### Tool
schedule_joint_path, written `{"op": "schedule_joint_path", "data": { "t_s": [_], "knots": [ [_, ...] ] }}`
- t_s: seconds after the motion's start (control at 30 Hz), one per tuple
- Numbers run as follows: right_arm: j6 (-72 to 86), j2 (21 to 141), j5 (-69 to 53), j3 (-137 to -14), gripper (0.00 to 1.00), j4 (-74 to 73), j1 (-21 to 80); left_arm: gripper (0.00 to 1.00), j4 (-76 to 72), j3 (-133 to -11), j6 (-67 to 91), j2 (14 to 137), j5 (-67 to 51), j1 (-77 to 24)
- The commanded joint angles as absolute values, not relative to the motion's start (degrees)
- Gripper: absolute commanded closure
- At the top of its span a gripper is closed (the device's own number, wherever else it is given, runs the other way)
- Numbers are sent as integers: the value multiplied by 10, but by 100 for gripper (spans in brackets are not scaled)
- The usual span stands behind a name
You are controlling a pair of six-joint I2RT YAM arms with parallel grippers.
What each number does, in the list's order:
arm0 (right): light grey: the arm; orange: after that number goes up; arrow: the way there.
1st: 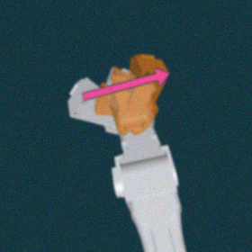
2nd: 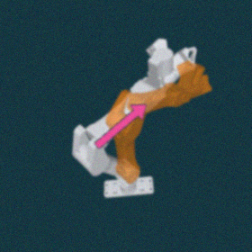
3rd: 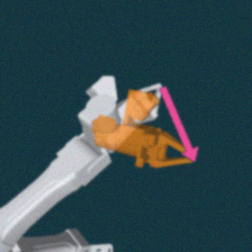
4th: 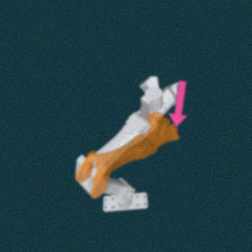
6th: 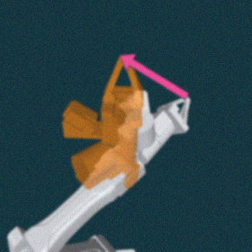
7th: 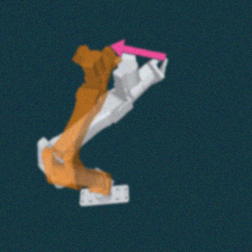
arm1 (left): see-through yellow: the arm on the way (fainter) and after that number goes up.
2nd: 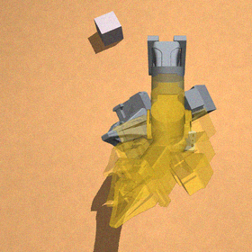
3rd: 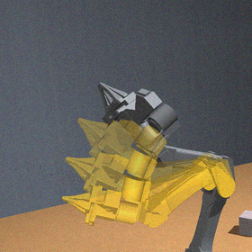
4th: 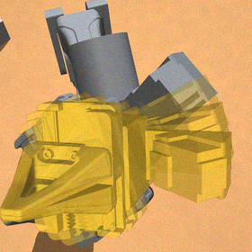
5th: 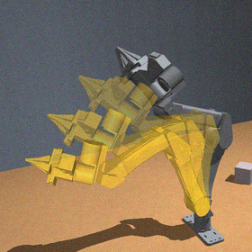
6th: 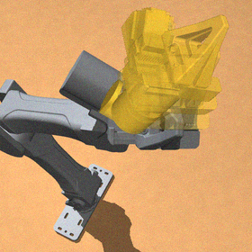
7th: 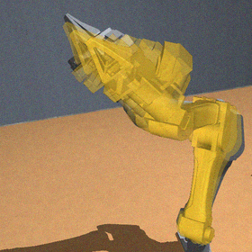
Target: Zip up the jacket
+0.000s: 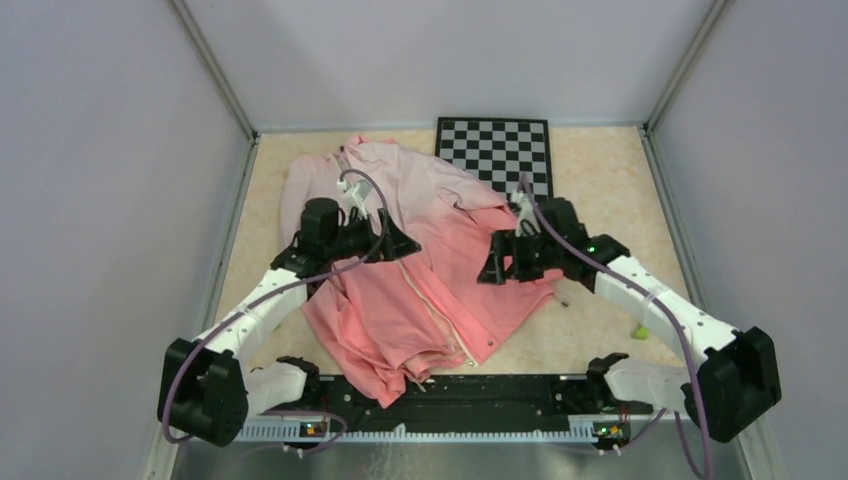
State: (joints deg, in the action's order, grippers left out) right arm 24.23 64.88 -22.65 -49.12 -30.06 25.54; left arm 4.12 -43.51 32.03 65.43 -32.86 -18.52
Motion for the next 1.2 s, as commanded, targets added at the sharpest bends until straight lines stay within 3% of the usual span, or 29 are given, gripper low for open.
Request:
{"op": "schedule_joint_path", "data": {
  "t_s": [0.0, 0.13, 0.27, 0.5, 0.77, 0.93, 1.17],
  "knots": [
    [239, 660, -168, -499, 24, -300, 369, 9, -77, -368, 405, 680, -421, -202],
    [282, 664, -168, -450, 26, -249, 386, 20, -67, -369, 422, 734, -384, -278],
    [298, 653, -145, -422, 28, -245, 388, 35, 16, -376, 504, 770, -245, -344],
    [299, 649, -117, -412, 29, -253, 388, 37, -19, -319, 693, 773, -167, -402],
    [310, 648, -106, -394, 30, -244, 387, 38, -26, -294, 777, 763, -137, -431],
    [316, 645, -110, -384, 30, -237, 387, 49, -86, -295, 790, 803, -170, -435],
    [317, 643, -119, -379, 31, -237, 387, 56, -140, -298, 807, 850, -189, -444]
  ]
}}
